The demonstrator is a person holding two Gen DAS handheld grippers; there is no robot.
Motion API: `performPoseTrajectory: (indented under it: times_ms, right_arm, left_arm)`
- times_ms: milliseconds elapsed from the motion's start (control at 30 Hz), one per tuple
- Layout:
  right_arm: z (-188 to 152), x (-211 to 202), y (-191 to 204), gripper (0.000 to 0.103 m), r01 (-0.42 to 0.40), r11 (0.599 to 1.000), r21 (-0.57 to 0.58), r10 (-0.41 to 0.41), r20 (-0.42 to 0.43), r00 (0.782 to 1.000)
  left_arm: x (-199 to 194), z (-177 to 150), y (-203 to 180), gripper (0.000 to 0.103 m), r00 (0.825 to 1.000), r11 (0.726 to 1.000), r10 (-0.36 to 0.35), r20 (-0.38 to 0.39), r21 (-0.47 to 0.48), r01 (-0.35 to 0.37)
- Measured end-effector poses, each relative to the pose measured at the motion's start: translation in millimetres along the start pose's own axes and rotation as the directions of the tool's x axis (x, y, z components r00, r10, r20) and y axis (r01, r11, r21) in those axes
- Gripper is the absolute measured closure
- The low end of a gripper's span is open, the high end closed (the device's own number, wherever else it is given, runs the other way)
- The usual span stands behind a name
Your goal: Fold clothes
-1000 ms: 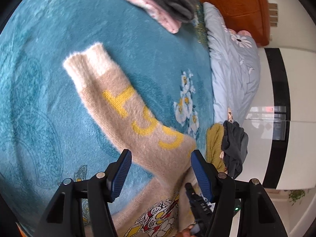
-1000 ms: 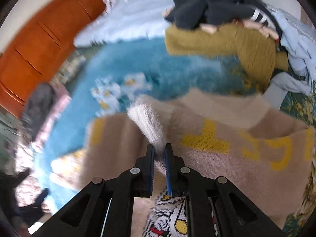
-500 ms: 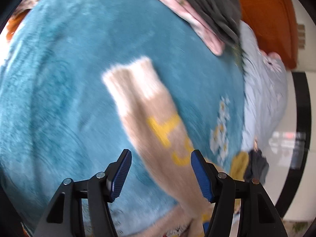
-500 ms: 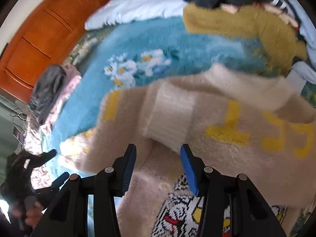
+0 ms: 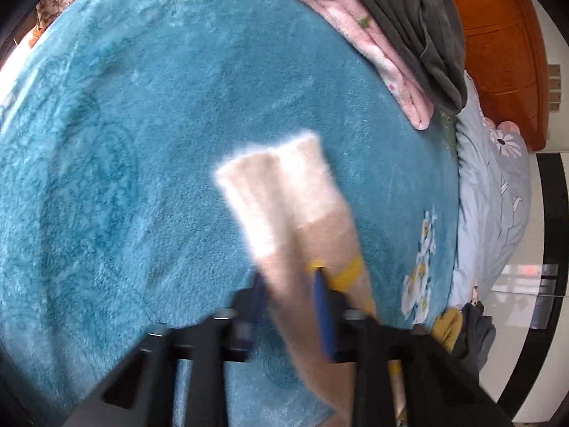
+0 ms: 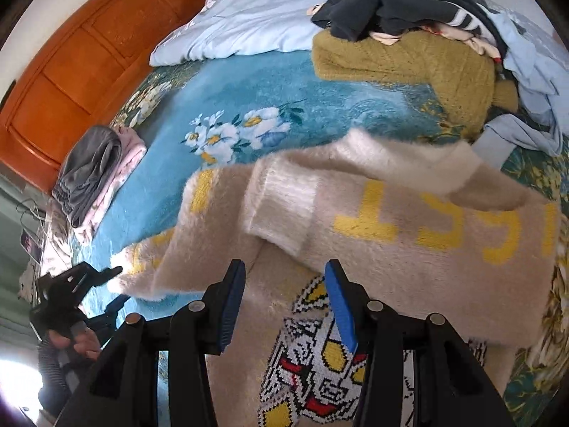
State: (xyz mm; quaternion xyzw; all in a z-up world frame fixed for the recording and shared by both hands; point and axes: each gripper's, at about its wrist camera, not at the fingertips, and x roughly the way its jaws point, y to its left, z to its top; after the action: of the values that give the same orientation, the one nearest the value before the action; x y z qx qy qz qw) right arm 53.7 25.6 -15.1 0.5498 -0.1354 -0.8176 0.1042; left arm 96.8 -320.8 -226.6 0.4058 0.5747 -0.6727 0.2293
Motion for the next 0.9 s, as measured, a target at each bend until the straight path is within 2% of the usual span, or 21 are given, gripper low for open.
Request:
performPoseTrajectory:
  times_ms: [33,167,233,300,367,400,433,533,567,667,800,833,900]
  right_arm:
    - [0.4,-1.8,-2.5,0.055,0.0,1.0,0.008,0.0,0.002,1.0]
    - [0.1,-10.3,-16.5,0.055,-0.012,0.999,0.047,0.012,0.016,1.0]
    - [-0.9,-14.5,-26.4,0.055,-0.018,0.997,0.072,0.016,0.023,1.0]
    - [-2.5,-18.2,-38.2,0.055,-0.018,0.995,0.1,0.015,0.027,1.0]
    - [-4.2,-22.3,-49.9,0.055,-0.014,0.993,0.12,0.01,0.032,0.999]
    - [-5.1,-24.9,-56.2,0.055,-0.015,0.991,0.131,0.01,0.036,0.999]
    - [-6.0,-28.1,-62.9,0.055,-0.017,0.99,0.142,0.011,0.041,0.999]
    - [-7.5,-37.0,-84.6,0.055,-0.017,0.983,0.183,0.007,0.057,0.998]
    - [-7.9,-39.3,-92.2,0.055,-0.02,0.98,0.2,0.008,0.061,0.998]
    - [-9.1,-46.5,-113.4,0.055,-0.019,0.969,0.246,0.001,0.072,0.997]
    - [-13.9,-58.6,-137.3,0.055,-0.013,0.96,0.28,-0.014,0.093,0.996]
    - [-15.6,-61.8,-143.6,0.055,-0.019,0.956,0.291,-0.011,0.1,0.995]
    - [-19.2,-67.7,-153.6,0.055,-0.046,0.948,0.316,0.008,0.12,0.993]
  left_arm:
    - [-3.6,-0.4,-4.9,0.094,1.0,1.0,-0.016,0.009,0.024,0.016]
    - [-18.9,-3.2,-26.3,0.095,0.996,0.989,-0.084,0.042,0.128,0.078]
    - [-35.4,-14.2,-51.5,0.095,0.988,0.96,-0.14,0.063,0.252,0.12]
    - [-51.8,-25.3,-76.8,0.095,0.977,0.915,-0.198,0.076,0.372,0.157]
    - [-68.4,-37.3,-101.9,0.096,0.963,0.853,-0.259,0.078,0.486,0.191]
    - [-76.8,-47.3,-114.7,0.096,0.951,0.811,-0.304,0.056,0.538,0.228]
    - [-84.1,-58.2,-128.7,0.096,0.936,0.759,-0.351,0.017,0.591,0.274]
    - [-103.3,-103.4,-166.1,0.096,0.875,0.553,-0.456,-0.166,0.717,0.425]
    - [-106.2,-121.2,-174.6,0.096,0.859,0.487,-0.459,-0.226,0.745,0.456]
    - [-96.5,-167.3,-185.8,0.096,0.839,0.362,-0.403,-0.366,0.778,0.514]
    - [-52.4,-209.3,-172.8,0.096,0.862,0.358,-0.223,-0.455,0.785,0.506]
    - [-43.0,-220.5,-169.7,0.096,0.864,0.35,-0.178,-0.471,0.791,0.503]
    - [-29.7,-245.5,-164.6,0.095,0.863,0.312,-0.099,-0.495,0.808,0.5]
